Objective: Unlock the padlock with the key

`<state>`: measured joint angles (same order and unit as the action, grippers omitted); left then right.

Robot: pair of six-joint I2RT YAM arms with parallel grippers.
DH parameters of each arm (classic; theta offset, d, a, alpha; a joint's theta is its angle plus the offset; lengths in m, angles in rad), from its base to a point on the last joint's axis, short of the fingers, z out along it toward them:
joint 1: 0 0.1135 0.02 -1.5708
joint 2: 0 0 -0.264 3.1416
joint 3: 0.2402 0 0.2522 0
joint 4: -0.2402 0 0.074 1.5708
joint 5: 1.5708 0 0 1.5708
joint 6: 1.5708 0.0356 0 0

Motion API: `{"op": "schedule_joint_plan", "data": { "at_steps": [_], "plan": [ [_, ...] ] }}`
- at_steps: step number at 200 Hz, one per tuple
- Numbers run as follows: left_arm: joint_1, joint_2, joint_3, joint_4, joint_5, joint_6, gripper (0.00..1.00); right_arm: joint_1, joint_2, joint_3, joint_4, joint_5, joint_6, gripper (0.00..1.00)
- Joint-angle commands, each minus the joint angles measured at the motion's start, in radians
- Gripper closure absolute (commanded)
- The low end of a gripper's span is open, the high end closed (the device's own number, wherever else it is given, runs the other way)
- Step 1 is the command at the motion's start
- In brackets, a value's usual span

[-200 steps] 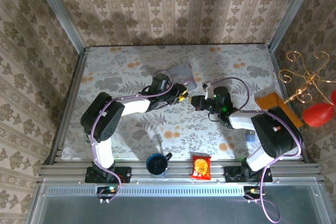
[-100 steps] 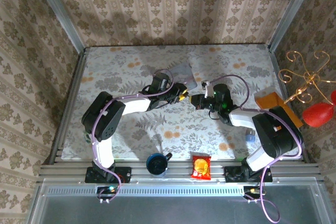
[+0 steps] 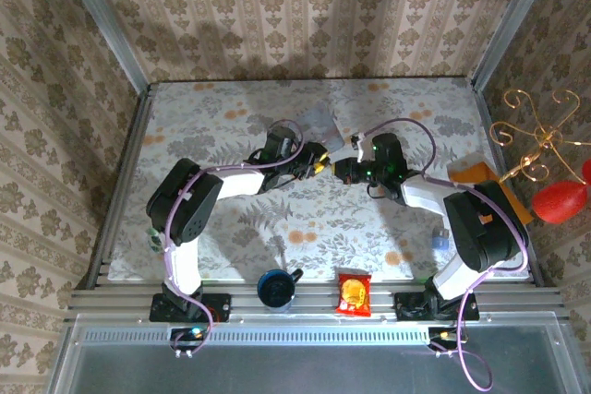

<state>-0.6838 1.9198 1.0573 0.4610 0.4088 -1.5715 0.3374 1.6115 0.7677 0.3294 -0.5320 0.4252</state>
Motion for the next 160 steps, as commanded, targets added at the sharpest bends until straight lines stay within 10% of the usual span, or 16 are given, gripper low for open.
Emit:
{"op": "schedule_joint_plan", "data": {
  "at_steps": [1, 79, 160],
  "plan": [
    [-0.070, 0.027, 0.044, 0.039, 0.195, -0.012, 1.00, 0.054, -0.026, 0.120, -0.034, -0.156, -0.120, 1.00],
    [-0.076, 0.030, 0.067, 0.019, 0.199, 0.001, 1.00, 0.167, -0.124, 0.157, -0.200, 0.223, -0.208, 1.00],
    [-0.092, 0.038, 0.065, 0.079, 0.190, -0.033, 1.00, 0.169, -0.052, 0.128, -0.009, 0.178, 0.044, 1.00]
  ]
}}
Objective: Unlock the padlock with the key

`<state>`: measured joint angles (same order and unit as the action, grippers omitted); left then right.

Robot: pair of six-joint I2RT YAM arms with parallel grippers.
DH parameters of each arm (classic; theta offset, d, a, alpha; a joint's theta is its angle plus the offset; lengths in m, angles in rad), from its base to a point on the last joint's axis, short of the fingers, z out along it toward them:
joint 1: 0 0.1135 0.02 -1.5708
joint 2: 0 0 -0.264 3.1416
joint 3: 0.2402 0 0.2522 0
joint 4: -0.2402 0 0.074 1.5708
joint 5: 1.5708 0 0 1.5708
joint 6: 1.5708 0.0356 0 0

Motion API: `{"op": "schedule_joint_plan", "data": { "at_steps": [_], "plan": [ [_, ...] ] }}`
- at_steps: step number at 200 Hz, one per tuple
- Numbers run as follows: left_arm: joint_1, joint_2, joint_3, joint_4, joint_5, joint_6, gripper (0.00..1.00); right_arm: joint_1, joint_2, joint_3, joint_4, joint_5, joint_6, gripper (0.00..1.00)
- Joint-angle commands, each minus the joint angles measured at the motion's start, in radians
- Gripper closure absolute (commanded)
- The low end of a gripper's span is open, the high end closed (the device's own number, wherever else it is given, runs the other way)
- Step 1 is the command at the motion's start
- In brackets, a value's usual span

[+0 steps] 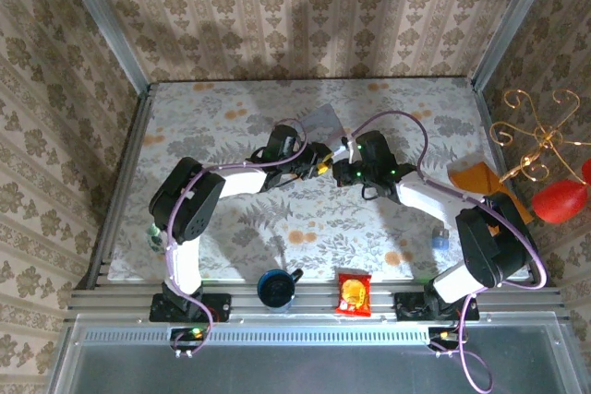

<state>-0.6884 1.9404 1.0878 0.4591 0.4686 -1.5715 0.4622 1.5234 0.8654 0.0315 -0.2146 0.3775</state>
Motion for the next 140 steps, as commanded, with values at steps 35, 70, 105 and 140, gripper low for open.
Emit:
{"op": "schedule_joint_plan", "data": {
  "at_steps": [35, 70, 105, 140],
  "plan": [
    [-0.093, 0.012, 0.039, 0.092, 0.123, -0.039, 1.00, 0.059, 0.079, -0.076, 0.490, -0.114, 0.031, 1.00],
    [-0.101, 0.017, 0.045, 0.087, 0.119, -0.039, 1.00, 0.065, 0.077, -0.123, 0.588, -0.064, 0.011, 1.00],
    [-0.107, 0.025, 0.048, 0.087, 0.126, -0.044, 1.00, 0.062, 0.088, -0.114, 0.647, -0.051, 0.010, 1.00],
    [-0.110, 0.018, 0.042, 0.081, 0.132, -0.038, 1.00, -0.010, 0.130, -0.101, 0.704, -0.118, 0.052, 1.00]
  ]
}}
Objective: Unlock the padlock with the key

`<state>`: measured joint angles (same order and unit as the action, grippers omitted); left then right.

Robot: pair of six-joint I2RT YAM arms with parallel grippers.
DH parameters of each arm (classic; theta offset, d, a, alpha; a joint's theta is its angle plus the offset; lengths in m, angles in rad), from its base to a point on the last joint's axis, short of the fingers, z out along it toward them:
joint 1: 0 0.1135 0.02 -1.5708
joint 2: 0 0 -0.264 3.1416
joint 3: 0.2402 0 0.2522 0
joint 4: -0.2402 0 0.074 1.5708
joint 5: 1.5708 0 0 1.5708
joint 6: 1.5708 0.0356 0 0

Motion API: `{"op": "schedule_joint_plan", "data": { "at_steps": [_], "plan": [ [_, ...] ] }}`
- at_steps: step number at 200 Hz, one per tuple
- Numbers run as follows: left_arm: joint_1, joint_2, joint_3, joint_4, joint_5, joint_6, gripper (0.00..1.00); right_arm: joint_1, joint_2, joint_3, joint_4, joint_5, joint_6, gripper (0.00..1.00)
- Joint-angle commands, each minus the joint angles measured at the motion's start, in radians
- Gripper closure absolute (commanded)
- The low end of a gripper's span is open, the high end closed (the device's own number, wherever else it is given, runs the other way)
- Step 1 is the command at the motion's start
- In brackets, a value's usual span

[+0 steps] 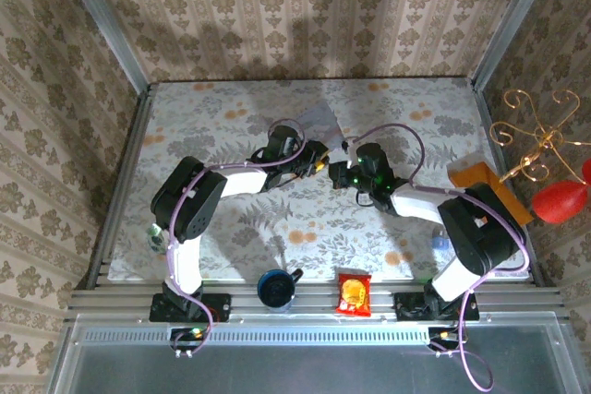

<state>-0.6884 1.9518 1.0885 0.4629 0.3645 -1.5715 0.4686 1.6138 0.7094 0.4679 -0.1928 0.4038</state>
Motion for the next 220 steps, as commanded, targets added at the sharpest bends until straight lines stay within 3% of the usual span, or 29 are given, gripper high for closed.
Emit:
{"op": "schedule_joint_plan", "data": {
  "at_steps": [1, 25, 49, 92, 133, 159, 220],
  "plan": [
    [-0.110, 0.007, 0.041, 0.077, 0.236, -0.038, 1.00, -0.019, 0.041, 0.056, 0.271, -0.143, 0.030, 1.00],
    [-0.115, 0.011, 0.041, 0.080, 0.239, -0.044, 1.00, -0.053, 0.067, 0.081, 0.297, -0.260, 0.066, 1.00],
    [-0.118, 0.021, 0.054, 0.085, 0.241, -0.045, 1.00, -0.031, 0.079, 0.101, 0.254, -0.297, 0.012, 1.00],
    [-0.121, 0.030, 0.055, 0.096, 0.246, -0.056, 1.00, -0.010, 0.045, 0.033, 0.314, -0.164, -0.015, 1.00],
    [-0.118, 0.012, 0.038, 0.109, 0.233, -0.059, 1.00, -0.143, 0.086, 0.031, 0.445, -0.410, 0.081, 1.00],
    [-0.121, 0.000, 0.039, 0.105, 0.221, -0.053, 1.00, -0.173, 0.131, 0.038, 0.508, -0.514, 0.098, 1.00],
    [-0.117, -0.001, 0.049, 0.072, 0.214, -0.045, 1.00, -0.182, 0.155, 0.064, 0.494, -0.542, 0.115, 1.00]
  ]
}}
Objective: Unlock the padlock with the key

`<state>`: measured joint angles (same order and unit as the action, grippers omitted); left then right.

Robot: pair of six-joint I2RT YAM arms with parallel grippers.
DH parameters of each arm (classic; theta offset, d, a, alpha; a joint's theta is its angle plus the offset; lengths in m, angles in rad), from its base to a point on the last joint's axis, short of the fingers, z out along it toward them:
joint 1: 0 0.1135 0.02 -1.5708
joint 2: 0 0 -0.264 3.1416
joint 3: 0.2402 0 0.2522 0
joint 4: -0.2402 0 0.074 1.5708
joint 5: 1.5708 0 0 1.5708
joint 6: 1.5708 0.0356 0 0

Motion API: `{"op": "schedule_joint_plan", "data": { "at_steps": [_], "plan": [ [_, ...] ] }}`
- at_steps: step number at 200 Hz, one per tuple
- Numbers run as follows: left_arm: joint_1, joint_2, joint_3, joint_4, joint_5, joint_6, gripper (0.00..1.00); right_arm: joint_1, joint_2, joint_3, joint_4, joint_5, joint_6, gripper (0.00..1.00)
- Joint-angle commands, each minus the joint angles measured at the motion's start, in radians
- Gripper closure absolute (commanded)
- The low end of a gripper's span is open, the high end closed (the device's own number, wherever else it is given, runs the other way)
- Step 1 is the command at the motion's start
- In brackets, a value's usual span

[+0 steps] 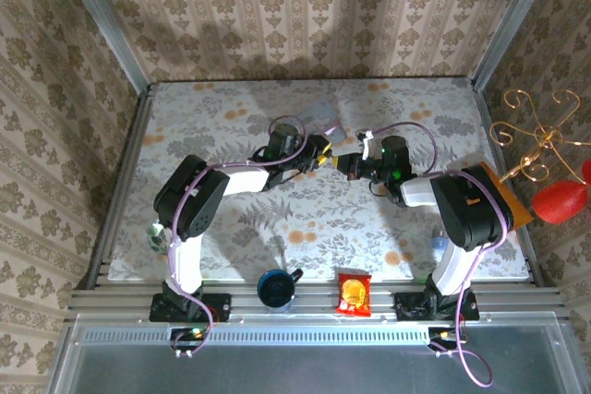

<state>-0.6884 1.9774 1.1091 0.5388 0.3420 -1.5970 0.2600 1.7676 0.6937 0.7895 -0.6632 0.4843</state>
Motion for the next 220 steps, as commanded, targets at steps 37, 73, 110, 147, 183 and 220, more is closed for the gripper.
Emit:
{"op": "schedule_joint_plan", "data": {
  "at_steps": [37, 73, 110, 147, 183, 220],
  "plan": [
    [-0.113, -0.029, 0.035, -0.031, 0.234, -0.010, 1.00, 0.048, -0.049, 0.106, 0.025, 0.000, 0.005, 1.00],
    [-0.112, -0.032, 0.050, -0.062, 0.229, 0.005, 1.00, 0.099, -0.115, 0.184, -0.257, 0.141, -0.064, 1.00],
    [-0.112, -0.038, 0.045, -0.081, 0.224, 0.013, 1.00, 0.124, -0.177, 0.244, -0.456, 0.288, -0.056, 1.00],
    [-0.112, -0.040, 0.049, -0.094, 0.222, 0.020, 1.00, 0.146, -0.214, 0.323, -0.644, 0.363, -0.079, 1.00],
    [-0.117, -0.037, 0.069, -0.092, 0.224, 0.033, 1.00, 0.200, -0.183, 0.375, -0.728, 0.405, -0.115, 1.00],
    [-0.122, -0.031, 0.093, -0.099, 0.233, 0.045, 1.00, 0.273, -0.106, 0.456, -0.822, 0.528, -0.126, 1.00]
  ]
}}
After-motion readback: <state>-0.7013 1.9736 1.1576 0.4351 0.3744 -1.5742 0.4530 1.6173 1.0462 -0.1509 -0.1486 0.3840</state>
